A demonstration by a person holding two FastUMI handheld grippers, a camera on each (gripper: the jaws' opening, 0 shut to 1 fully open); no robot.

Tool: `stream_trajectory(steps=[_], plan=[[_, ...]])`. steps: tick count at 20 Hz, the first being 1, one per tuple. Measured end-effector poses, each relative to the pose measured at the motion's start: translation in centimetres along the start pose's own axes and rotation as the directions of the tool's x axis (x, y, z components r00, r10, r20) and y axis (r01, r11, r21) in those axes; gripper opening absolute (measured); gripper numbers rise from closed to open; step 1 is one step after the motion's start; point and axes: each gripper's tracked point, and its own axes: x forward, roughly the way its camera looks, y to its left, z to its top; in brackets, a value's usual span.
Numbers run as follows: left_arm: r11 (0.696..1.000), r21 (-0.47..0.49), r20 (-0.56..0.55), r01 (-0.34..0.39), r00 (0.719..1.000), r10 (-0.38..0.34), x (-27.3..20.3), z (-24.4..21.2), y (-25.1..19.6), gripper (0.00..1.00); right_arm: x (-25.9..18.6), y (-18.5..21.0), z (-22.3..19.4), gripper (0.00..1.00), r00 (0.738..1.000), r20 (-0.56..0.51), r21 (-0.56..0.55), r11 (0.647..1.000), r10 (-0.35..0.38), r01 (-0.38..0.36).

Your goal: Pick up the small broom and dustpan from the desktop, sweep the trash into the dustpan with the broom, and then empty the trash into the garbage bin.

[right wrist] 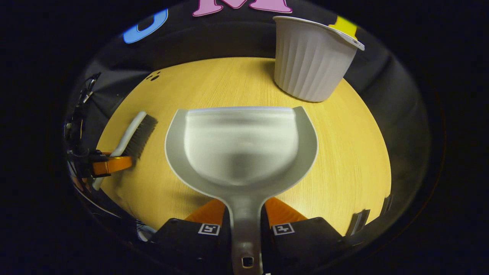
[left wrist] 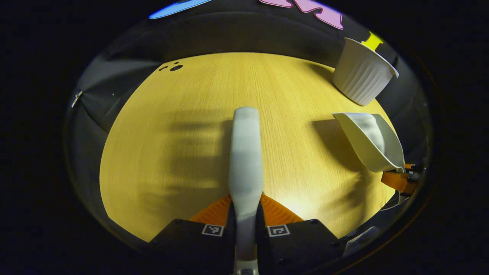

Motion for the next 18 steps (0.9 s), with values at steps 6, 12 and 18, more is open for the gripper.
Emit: stream_trajectory(steps=[6,12,18], plan=[[0.996,0.035,0.005,-0.077,0.997,0.077,0.3,0.7,1.5,0.31,3.1,2.1,-0.4,0.36,0.996,-0.083,-0.034,0.999,0.025,-0.028],[0.997,0.05,0.037,-0.053,0.998,0.051,-0.8,1.0,1.0,0.6,3.0,3.3,1.8,0.48,0.995,-0.058,-0.033,0.996,0.077,-0.079],[0.999,0.031,0.136,-0.026,0.99,0.022,-4.5,2.4,0.5,0.99,-0.3,3.9,5.3,1.0,0.992,0.045,-0.002,0.993,0.115,-0.115]])
